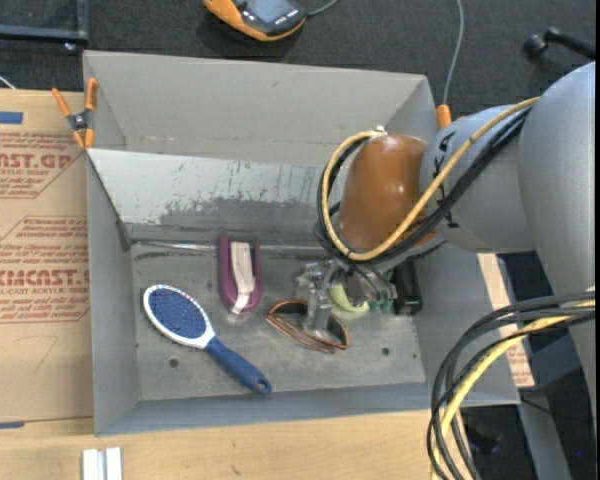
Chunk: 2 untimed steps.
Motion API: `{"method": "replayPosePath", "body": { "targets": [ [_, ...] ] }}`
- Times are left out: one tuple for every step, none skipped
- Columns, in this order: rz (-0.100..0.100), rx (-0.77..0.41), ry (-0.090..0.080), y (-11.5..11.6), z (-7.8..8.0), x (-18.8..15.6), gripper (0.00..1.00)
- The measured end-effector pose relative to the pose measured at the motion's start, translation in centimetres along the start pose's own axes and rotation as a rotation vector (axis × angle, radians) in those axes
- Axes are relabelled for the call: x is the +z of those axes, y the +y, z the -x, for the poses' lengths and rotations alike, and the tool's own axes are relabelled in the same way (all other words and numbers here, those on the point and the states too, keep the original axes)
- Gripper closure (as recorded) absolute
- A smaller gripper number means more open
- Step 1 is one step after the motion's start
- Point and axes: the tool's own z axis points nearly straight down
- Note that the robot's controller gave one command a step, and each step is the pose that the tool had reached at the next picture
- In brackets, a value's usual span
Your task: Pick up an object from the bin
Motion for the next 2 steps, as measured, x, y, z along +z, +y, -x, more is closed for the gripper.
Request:
{"method": "replayPosePath", "body": {
  "targets": [
    [0.0,0.0,0.002,0.0,-0.1,-1.5,1.0],
    [0.0,0.0,-0.002,0.0,0.1,-2.6,1.0]
  ]
}}
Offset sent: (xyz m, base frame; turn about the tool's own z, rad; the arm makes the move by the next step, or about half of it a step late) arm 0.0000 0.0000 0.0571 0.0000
